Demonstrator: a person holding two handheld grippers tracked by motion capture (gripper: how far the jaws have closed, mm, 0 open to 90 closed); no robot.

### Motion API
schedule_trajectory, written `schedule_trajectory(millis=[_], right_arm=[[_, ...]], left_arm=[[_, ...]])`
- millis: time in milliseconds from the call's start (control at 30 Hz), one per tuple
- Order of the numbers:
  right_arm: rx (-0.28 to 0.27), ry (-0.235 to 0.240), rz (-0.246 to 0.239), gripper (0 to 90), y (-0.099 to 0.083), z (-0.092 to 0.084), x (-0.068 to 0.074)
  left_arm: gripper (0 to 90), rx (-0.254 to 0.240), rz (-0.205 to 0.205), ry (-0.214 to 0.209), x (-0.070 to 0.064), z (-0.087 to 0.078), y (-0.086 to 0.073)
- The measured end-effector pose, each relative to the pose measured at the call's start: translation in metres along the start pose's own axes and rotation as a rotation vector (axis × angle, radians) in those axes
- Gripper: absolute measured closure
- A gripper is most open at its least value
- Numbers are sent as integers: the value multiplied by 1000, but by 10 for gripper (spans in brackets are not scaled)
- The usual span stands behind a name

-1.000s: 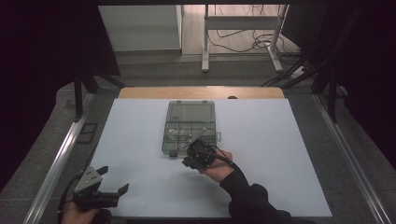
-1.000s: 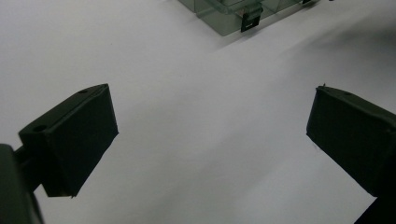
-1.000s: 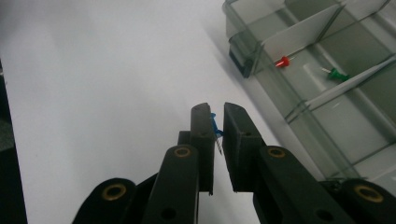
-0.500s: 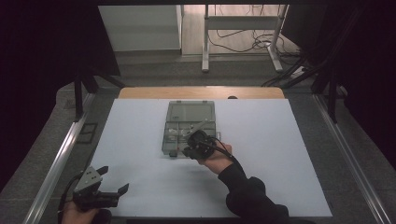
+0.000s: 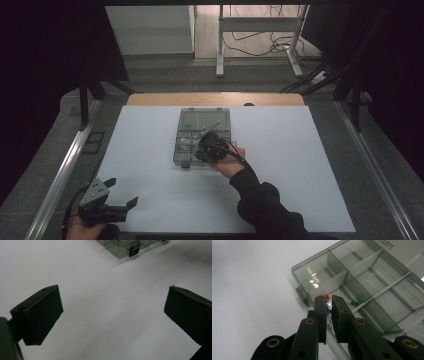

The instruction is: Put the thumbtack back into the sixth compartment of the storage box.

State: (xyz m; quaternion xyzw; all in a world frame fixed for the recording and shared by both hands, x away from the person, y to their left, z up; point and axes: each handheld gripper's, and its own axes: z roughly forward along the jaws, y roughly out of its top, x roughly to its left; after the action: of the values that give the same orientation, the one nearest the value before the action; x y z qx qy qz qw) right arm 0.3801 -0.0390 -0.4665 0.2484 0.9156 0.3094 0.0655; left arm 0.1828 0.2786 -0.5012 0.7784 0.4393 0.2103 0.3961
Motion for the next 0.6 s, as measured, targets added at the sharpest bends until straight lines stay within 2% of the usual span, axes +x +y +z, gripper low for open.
schedule_trajectory(millis=[267, 600], right_arm=[[2, -24, 4, 818, 8, 10, -5], [23, -29, 6, 811, 10, 24, -7]], left_arm=[[24, 2, 2, 0, 0, 0, 0], [25, 6, 10, 2, -1, 1, 0]])
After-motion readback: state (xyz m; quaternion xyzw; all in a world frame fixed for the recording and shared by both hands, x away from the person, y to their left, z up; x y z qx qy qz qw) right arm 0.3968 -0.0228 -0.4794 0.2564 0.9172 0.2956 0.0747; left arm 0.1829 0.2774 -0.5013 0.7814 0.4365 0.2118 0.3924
